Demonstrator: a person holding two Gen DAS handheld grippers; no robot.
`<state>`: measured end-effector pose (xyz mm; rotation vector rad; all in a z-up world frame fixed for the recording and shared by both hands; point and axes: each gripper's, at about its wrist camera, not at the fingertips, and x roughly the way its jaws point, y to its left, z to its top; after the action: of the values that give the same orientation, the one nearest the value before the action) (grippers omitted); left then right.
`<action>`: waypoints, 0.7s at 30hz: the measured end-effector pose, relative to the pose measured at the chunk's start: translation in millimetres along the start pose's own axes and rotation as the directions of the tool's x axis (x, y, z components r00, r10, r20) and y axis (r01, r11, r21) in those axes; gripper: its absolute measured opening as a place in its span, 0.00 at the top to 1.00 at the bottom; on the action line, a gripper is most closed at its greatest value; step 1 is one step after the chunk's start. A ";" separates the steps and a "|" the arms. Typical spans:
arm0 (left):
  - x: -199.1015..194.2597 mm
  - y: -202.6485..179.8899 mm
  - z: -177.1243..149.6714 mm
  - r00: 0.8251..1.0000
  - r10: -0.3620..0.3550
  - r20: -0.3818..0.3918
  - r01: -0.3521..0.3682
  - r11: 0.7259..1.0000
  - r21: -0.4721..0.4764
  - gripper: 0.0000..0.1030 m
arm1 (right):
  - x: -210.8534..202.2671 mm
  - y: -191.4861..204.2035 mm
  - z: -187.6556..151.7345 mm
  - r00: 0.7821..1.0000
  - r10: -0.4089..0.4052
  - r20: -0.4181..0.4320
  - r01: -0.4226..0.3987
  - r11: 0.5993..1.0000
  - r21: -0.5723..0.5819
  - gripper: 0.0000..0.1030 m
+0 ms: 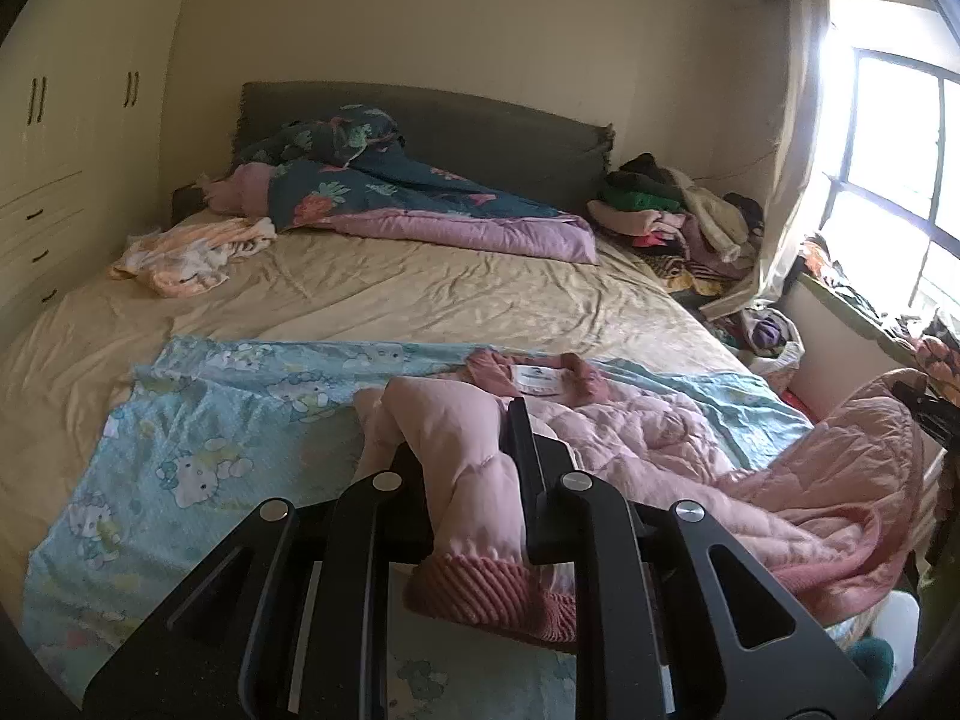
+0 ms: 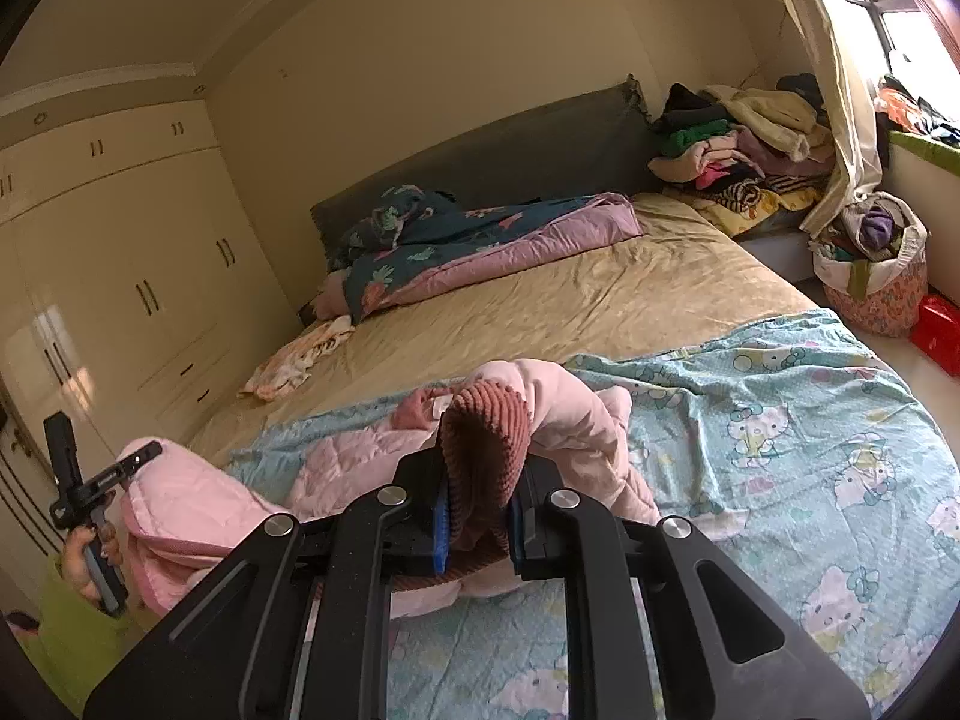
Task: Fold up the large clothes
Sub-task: 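Lift the hem with both grippers and carry it toward the collar, then carry the held hem over the folded sleeves toward the collar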
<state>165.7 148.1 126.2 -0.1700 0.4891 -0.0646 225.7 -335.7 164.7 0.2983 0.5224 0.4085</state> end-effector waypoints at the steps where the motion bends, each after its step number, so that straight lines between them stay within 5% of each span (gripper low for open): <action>1: 4.7 0.5 1.3 1.000 0.008 -0.001 -0.008 1.000 0.002 0.89 | 4.2 -2.0 2.3 1.000 -0.004 0.000 0.004 1.000 0.008 0.87; 21: 90.5 19.1 -0.2 0.991 0.132 -0.028 -0.131 0.991 0.020 0.87 | 121.3 -58.5 25.6 0.991 -0.107 -0.086 0.114 0.990 0.078 0.87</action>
<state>245.7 157.6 80.8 -0.1184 0.5276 0.0572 352.6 -337.1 113.1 0.3321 0.6339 0.2928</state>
